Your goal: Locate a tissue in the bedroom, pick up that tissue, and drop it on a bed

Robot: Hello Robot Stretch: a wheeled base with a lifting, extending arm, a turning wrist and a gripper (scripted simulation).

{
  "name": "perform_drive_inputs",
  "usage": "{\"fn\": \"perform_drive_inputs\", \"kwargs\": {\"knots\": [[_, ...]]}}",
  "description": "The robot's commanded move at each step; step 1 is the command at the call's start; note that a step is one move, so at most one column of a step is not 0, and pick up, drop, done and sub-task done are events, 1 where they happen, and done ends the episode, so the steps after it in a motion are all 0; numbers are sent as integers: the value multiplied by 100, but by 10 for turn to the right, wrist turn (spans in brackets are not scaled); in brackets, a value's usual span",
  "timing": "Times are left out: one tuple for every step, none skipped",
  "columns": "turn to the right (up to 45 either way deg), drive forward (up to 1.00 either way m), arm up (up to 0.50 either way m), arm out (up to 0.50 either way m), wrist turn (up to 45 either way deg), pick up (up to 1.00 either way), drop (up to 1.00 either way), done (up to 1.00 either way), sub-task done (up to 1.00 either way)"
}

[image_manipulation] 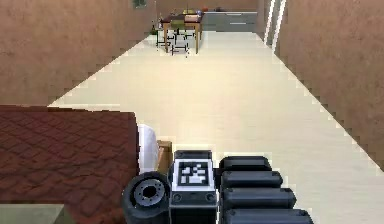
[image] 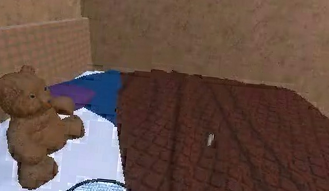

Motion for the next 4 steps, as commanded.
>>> {"fn": "perform_drive_inputs", "kwargs": {"knots": [[-450, 0, 0, 0, 0, 0, 0, 0, 0], [-420, 0, 0, 0, 0, 0, 0, 0, 0], [0, 0, 0, 48, 0, 0, 0, 0, 0], [0, 0, 0, 0, 450, 0, 0, 0, 0]]}}
